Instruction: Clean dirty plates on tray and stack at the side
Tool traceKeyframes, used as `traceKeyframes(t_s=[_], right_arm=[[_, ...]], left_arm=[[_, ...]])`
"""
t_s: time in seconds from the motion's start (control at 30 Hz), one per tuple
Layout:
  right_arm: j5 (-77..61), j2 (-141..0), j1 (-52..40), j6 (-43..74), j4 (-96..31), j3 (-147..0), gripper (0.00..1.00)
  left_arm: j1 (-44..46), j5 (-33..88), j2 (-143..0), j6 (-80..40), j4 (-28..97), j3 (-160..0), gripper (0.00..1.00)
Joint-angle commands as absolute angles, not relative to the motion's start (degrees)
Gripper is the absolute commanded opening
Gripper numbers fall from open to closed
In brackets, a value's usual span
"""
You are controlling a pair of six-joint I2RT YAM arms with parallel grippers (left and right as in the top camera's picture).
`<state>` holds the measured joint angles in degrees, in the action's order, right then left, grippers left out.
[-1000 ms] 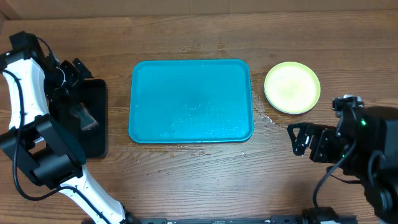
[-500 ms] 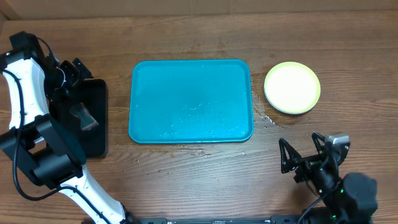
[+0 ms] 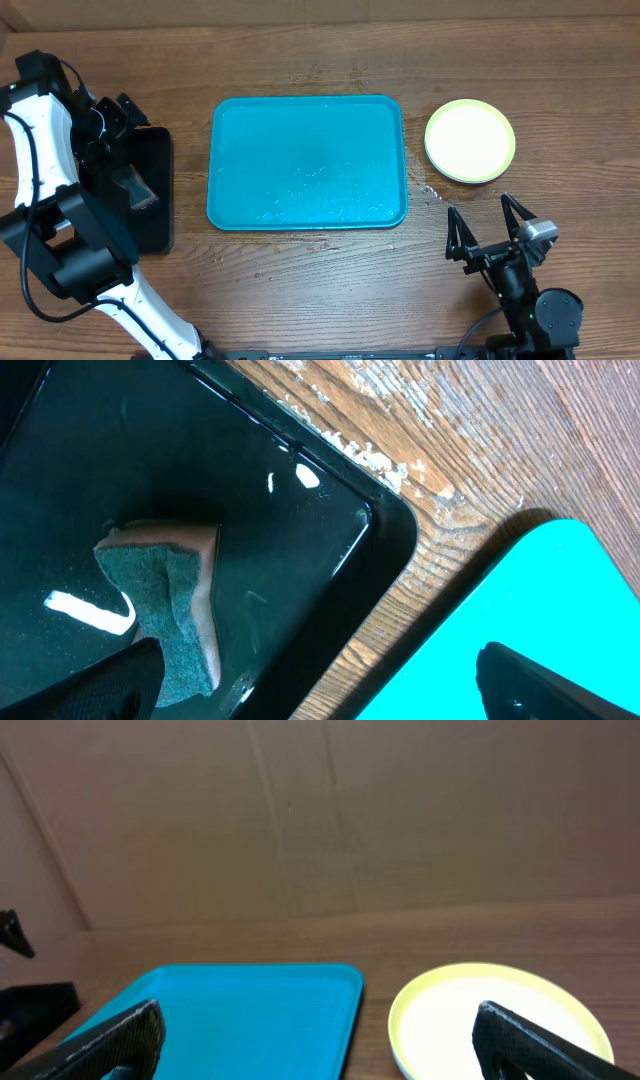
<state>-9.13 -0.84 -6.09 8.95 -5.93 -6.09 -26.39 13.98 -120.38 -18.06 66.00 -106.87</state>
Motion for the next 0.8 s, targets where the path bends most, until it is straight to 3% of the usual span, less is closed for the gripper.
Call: traceKeyframes(t_s=[0.0, 0.13, 0.4, 0.77], right_arm=[[-6.4, -0.2, -6.4, 8.9, -2.0, -3.1, 1.00], [-3.6, -0.2, -6.4, 8.9, 1.7, -0.4, 1.00], [-0.6, -0.2, -6.4, 8.4, -5.1, -0.5, 1.00], [-0.1, -0.2, -6.2, 7.0, -4.8, -0.5, 1.00]], left_arm=[[-26.6, 14.4, -119.9, -18.2, 66.0, -107.9, 1.00], [-26.6, 14.4, -119.9, -18.2, 66.0, -107.9, 1.00], [-26.6, 14.4, -119.9, -18.2, 66.0, -107.9, 1.00], [-26.6, 14.4, -119.9, -18.2, 66.0, -107.9, 1.00]])
